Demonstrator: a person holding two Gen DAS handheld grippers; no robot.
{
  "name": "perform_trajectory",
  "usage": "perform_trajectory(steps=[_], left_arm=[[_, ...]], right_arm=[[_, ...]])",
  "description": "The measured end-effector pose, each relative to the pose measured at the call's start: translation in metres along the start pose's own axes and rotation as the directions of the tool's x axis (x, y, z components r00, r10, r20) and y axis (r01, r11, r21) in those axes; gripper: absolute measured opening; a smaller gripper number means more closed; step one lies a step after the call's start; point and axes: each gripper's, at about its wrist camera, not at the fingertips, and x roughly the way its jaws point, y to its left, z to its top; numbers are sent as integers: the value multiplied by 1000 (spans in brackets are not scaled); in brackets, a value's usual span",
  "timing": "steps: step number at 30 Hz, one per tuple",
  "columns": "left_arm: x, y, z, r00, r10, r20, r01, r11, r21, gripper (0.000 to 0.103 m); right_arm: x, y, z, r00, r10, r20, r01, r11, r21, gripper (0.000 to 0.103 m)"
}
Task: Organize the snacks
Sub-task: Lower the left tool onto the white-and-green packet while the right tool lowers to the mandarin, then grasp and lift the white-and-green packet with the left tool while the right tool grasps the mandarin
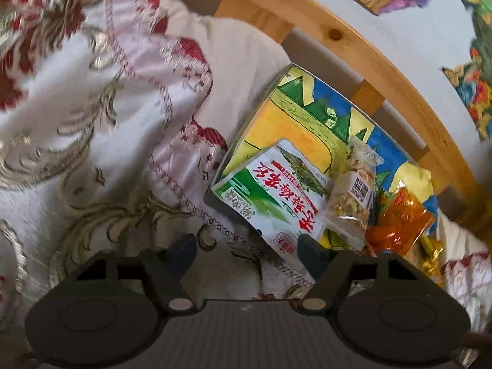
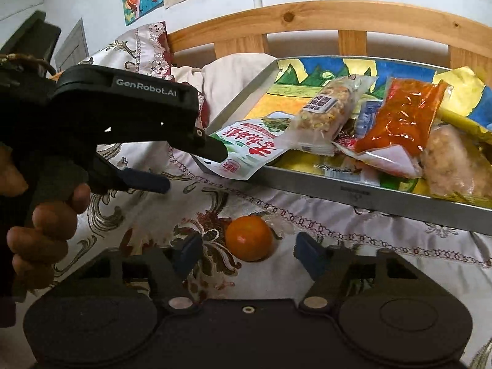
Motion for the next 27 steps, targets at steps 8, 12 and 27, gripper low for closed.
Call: perform_trajectory(steps=[8,12,27], left_arm=[[13,3,1,994,-103,-39,101,993,-58,16],[10,0,2,995,-98,-22,98,995,-30,10],[-34,-24,30,994,4,109,-19,991,136,0]], right_arm=[[4,4,0,1000,2,-7,-2,1000,-27,37],[3,4,-1,1000,2,-5,-2,1000,-24,35],[-20,15,7,992,-38,118,53,990,-129,34]])
